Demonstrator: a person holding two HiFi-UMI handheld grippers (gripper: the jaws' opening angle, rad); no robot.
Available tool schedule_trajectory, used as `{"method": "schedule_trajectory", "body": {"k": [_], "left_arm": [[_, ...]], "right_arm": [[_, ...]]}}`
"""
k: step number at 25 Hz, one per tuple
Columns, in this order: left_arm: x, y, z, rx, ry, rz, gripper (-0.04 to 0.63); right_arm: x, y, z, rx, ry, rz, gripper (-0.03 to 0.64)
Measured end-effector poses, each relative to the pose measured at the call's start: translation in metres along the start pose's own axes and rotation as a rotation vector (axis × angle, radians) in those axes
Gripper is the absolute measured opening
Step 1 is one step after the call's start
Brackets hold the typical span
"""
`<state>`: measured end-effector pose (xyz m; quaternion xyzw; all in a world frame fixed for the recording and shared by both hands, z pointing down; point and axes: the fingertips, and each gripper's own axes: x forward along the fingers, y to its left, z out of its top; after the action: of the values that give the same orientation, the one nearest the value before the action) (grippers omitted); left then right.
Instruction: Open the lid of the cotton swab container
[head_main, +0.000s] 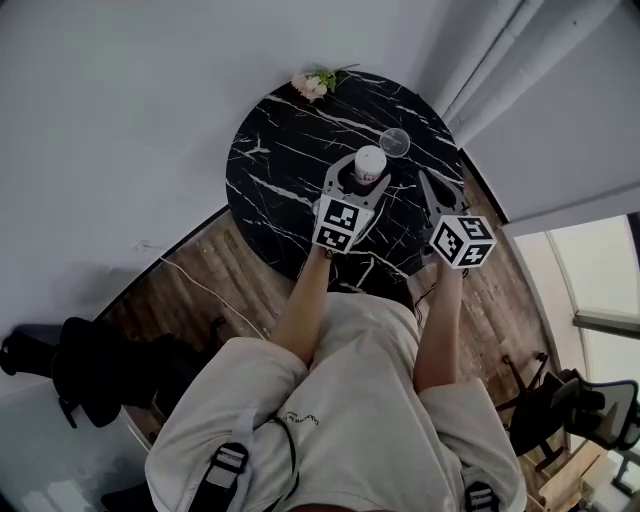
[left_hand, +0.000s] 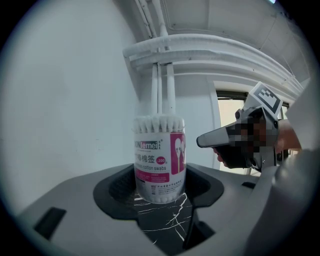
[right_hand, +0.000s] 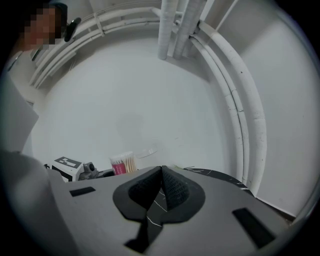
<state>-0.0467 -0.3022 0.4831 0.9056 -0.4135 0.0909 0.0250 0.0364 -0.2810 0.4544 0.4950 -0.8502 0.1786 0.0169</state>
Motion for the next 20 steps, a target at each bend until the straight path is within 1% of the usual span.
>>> {"method": "schedule_trajectory", "body": {"k": [6,13,20], "left_arm": [[0.008,0.005,0.000,0.005,0.004,-0.003,0.267],[0.016,0.009,-0.001,-0.003,0.009,0.006,0.267],[0.013,0.015,-0.010,-0.002,0.029,0.013,0.267]], "right_arm": [[0.005,-0.009,-0.001,-0.004,0.007,-0.010,0.034],[0.013,-0.012,0.000,-0.020,0.024,0.010,0.034],[0.023,-0.012,-0.003,-0.008,0.029,0.026,0.034]]}}
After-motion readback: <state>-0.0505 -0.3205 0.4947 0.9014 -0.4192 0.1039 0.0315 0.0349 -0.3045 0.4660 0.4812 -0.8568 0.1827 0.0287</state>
